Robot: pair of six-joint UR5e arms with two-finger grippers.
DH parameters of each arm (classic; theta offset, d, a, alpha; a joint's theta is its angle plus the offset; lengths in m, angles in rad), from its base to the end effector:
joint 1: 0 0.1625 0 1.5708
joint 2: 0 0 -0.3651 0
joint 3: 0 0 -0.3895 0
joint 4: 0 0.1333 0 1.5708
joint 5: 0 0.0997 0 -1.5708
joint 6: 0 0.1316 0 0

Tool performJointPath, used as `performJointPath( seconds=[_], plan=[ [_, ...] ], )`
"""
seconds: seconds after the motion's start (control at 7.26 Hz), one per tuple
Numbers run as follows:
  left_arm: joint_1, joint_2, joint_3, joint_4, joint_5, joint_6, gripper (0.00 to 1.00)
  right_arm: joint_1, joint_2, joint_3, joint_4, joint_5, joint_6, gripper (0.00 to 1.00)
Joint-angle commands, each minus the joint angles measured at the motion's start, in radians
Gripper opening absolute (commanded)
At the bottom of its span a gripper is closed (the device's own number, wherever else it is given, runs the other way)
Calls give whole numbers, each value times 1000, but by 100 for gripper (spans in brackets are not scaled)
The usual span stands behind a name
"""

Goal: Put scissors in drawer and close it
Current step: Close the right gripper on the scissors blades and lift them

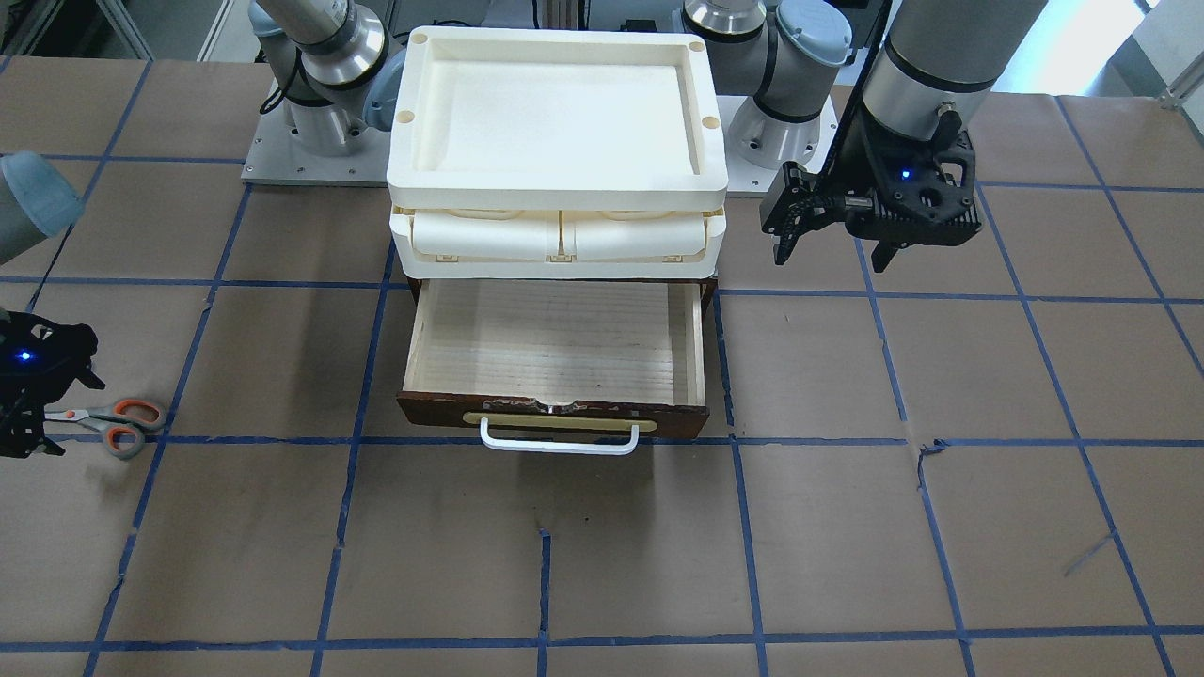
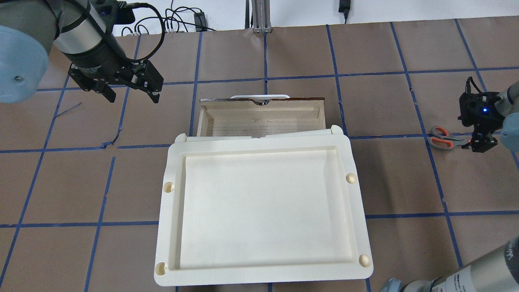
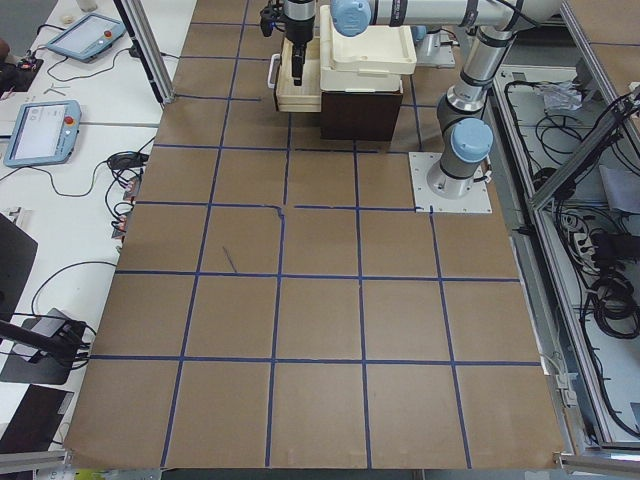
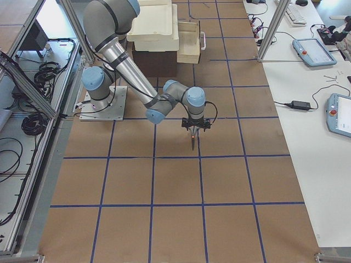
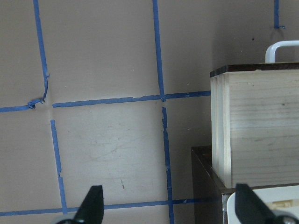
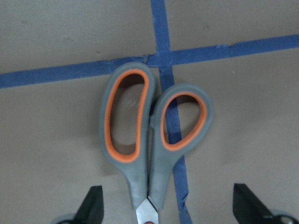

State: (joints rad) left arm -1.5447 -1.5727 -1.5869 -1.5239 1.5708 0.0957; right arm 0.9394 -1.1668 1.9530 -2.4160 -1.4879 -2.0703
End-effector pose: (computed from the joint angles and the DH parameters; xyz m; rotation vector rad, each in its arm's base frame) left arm -0.1204 -0.4969 0.3919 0.1092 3.1376 -0.0453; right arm -0.1941 -0.5097 0.0975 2.0448 -2.3283 0.1454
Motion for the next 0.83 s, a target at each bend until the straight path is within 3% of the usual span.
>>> performJointPath(
  seconds=[0.0, 0.69],
  plan=[
    [0, 0, -4, -1, 0, 6, 100, -1, 15, -3, 0, -12, -4, 82],
    [0, 2, -7, -1, 0, 6, 100, -1, 10, -14, 6, -42, 59, 12]
  ],
)
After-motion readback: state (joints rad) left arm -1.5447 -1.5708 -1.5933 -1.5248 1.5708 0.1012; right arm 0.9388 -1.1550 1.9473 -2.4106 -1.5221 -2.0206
